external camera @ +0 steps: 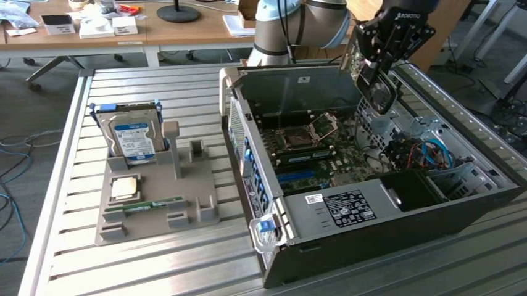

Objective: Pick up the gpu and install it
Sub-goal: 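Pick up the gpu and move the gpu toward the slot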

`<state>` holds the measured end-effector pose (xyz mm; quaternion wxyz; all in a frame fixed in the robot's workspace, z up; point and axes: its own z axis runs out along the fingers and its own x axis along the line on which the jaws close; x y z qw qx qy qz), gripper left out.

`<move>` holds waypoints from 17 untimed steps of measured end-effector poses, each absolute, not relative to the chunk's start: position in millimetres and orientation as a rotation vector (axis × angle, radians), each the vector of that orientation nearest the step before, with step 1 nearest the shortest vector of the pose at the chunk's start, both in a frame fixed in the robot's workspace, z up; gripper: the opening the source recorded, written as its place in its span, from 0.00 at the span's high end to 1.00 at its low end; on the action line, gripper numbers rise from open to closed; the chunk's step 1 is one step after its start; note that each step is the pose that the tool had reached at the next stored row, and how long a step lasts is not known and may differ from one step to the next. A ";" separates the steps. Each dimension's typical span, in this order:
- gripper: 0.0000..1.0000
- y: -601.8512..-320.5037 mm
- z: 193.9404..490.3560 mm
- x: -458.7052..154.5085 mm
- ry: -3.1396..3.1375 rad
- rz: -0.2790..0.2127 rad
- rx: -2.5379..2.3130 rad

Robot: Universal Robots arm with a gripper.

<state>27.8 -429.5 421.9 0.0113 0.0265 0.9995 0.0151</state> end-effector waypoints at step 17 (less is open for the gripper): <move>0.73 -429.5 421.9 35.4 3.118 0.047 0.082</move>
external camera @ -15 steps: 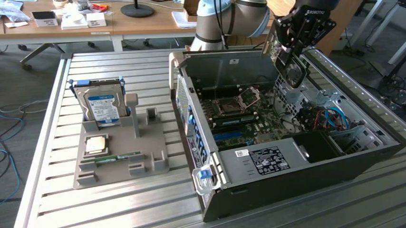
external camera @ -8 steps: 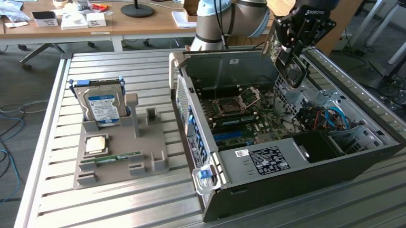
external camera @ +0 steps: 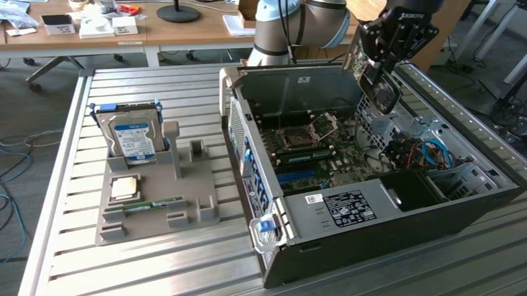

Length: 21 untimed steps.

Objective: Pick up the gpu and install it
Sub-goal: 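Pick up the gpu and move the gpu toward the slot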

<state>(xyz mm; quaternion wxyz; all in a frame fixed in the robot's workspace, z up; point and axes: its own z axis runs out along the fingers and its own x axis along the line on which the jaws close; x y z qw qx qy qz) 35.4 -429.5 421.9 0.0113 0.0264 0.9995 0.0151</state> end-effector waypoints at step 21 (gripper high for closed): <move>0.73 -429.5 421.9 41.5 3.118 0.047 0.082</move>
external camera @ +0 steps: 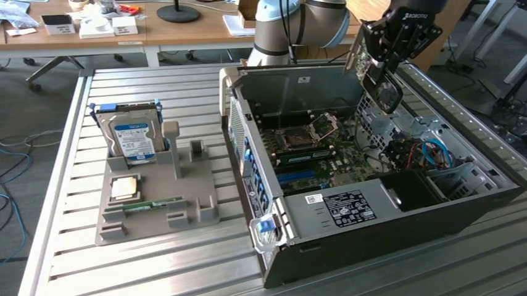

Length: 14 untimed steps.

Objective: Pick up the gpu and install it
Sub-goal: 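Pick up the gpu and move the gpu toward the slot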

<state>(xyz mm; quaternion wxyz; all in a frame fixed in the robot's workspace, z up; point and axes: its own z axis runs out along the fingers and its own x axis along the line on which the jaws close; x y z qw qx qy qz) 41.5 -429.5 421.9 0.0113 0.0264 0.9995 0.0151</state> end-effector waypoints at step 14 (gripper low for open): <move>0.73 -429.6 421.9 50.7 3.117 0.047 0.082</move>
